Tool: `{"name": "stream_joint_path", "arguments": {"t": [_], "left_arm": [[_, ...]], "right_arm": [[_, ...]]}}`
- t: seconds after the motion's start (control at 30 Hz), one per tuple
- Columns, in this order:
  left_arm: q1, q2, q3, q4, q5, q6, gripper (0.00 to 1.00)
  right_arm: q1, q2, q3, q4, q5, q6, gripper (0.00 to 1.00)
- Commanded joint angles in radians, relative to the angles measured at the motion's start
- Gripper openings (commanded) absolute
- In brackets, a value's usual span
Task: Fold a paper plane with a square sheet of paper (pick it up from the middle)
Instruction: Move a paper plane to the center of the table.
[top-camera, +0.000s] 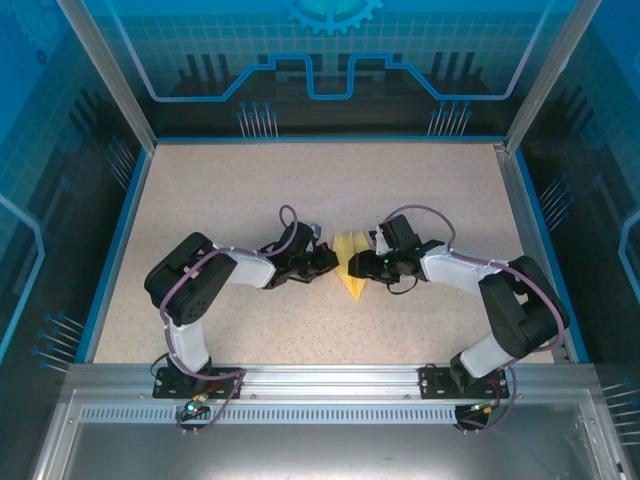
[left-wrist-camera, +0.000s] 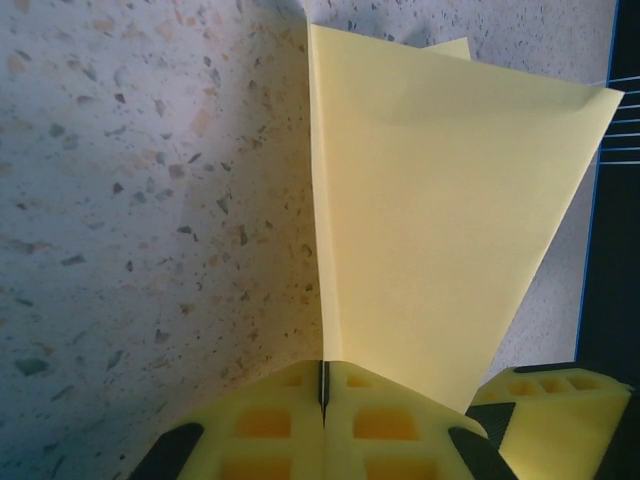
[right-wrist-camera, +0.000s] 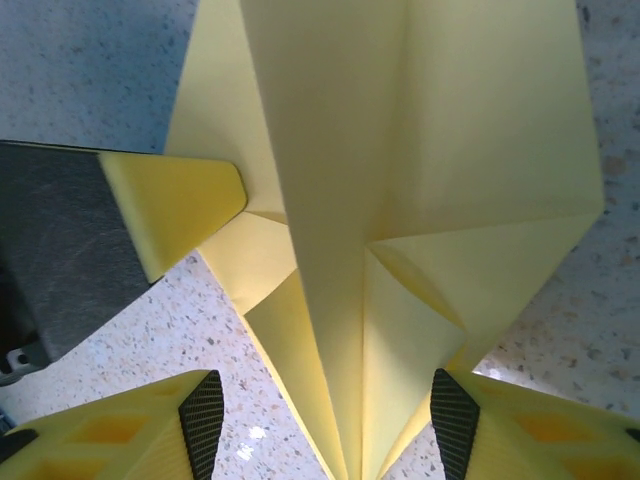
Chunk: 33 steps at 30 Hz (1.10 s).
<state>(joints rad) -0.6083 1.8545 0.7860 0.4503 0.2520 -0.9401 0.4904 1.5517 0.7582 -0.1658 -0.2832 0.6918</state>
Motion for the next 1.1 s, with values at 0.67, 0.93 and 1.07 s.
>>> {"name": "stream_joint_path", "arguments": {"t": [0.67,0.93,1.07], "left_arm": [[0.006,0.011,-0.005,-0.007,0.012,0.025,0.0],[0.006,0.007,-0.006,-0.015,0.012,0.032,0.0],[0.007,0.006,-0.006,-0.016,0.012,0.031,0.0]], "right_arm": [[0.016,0.078,0.099,-0.028,0.11,-0.013,0.63],[0.01,0.121,0.115,-0.021,0.085,-0.025,0.62],[0.019,0.102,0.099,-0.012,0.01,-0.01,0.6]]}}
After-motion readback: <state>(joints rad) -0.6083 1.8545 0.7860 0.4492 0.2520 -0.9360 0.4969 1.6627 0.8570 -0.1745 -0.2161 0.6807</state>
